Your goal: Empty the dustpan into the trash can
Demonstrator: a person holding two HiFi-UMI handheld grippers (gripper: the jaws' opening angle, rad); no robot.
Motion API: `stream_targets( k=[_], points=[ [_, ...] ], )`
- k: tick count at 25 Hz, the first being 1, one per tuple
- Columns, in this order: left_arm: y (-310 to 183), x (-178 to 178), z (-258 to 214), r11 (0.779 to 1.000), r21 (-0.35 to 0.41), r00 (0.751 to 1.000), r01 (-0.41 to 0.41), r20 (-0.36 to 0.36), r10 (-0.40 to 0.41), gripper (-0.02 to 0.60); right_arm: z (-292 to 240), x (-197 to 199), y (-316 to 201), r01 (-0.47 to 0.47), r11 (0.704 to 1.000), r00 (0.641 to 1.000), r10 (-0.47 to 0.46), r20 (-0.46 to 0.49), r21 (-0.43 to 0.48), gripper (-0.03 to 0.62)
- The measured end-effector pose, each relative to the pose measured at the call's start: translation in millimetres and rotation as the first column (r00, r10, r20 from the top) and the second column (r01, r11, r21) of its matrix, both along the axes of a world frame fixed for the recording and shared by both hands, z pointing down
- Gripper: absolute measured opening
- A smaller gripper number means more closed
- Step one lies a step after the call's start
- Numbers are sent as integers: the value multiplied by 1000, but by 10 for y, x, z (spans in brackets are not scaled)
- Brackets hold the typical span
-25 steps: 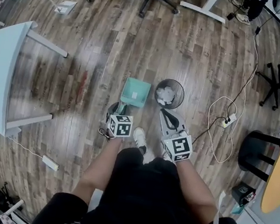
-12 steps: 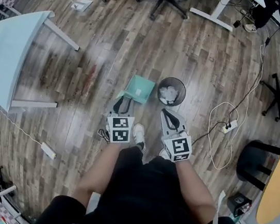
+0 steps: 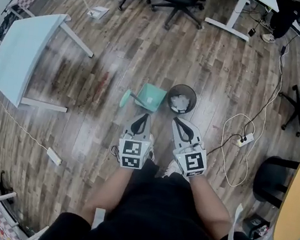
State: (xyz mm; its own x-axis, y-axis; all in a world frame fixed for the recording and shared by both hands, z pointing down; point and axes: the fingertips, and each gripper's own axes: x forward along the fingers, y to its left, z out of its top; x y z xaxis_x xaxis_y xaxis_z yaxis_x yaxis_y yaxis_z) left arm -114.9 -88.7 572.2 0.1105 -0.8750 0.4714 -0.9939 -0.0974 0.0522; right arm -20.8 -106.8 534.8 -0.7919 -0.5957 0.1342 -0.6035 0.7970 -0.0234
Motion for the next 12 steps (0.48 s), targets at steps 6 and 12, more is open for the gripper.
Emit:
stream_targets(
  k=[6,12],
  points=[
    [326,329,-413,994,87,997,-70,-12,72,23,-294,223,256,-14,998,999,13,30,53,25],
    [530,479,-626,987,141,997,-82,-2,83,23,-418,412,406,-33,995,999,34,-3,95,25]
  ],
)
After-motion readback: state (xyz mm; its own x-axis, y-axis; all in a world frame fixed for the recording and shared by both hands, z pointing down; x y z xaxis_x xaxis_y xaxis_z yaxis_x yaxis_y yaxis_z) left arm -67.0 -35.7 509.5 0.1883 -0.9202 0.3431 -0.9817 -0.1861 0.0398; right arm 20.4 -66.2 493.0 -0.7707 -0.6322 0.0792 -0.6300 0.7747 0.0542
